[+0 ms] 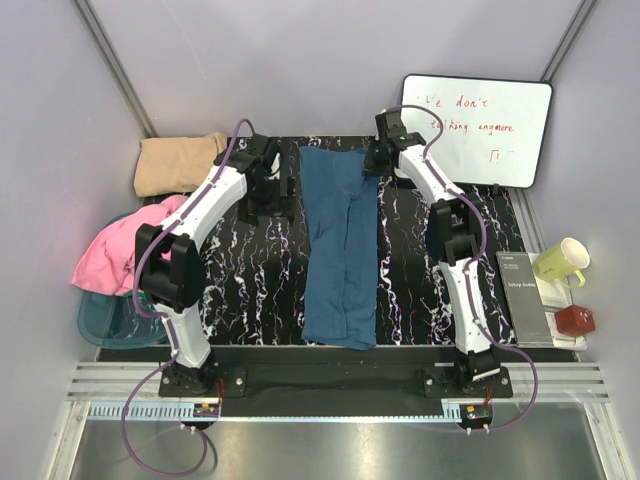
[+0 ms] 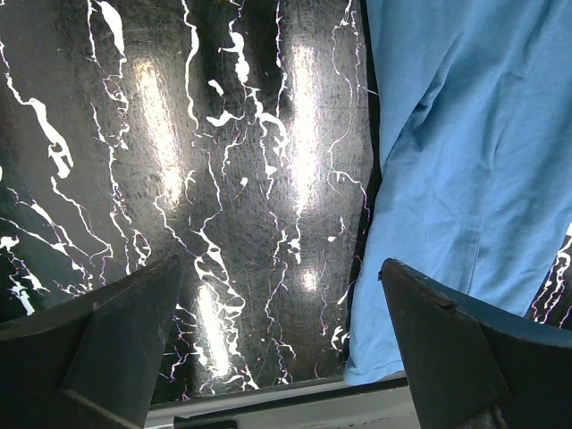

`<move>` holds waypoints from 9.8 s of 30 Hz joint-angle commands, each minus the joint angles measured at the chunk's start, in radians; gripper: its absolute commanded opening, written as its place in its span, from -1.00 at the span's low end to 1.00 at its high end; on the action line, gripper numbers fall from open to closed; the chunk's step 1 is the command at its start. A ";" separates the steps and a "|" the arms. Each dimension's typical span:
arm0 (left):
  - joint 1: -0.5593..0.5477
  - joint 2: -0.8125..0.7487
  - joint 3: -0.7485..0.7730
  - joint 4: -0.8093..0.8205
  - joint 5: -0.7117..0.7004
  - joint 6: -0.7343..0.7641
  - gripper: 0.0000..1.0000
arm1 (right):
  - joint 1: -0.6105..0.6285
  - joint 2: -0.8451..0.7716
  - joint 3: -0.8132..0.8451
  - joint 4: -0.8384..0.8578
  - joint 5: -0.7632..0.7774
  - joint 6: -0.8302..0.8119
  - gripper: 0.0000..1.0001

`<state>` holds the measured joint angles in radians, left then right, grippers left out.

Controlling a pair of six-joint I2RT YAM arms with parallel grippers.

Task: Fold and stack the t-shirts
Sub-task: Grab the bottom of the folded rectangular tshirt with both arms, then fold the folded rectangular tshirt in 1/3 of the way

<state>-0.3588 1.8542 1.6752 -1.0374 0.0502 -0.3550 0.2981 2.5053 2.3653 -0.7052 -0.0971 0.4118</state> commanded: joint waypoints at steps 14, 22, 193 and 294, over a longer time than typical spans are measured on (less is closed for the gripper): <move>-0.012 -0.085 -0.087 0.085 0.143 0.019 0.98 | -0.002 -0.147 -0.092 -0.065 0.105 -0.037 0.27; -0.067 -0.217 -0.379 0.224 0.286 -0.010 0.98 | -0.002 -0.458 -0.395 0.015 0.004 -0.065 1.00; -0.023 0.218 0.158 0.214 0.372 -0.142 -0.11 | 0.042 -0.442 -0.549 -0.079 -0.073 0.039 -1.00; -0.084 -0.236 -0.838 0.726 0.490 -0.328 0.86 | 0.165 -0.912 -1.563 0.377 -0.279 0.257 0.47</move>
<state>-0.4110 1.6012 0.8402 -0.4370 0.5121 -0.6403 0.4618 1.5574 0.7967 -0.4740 -0.3443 0.6434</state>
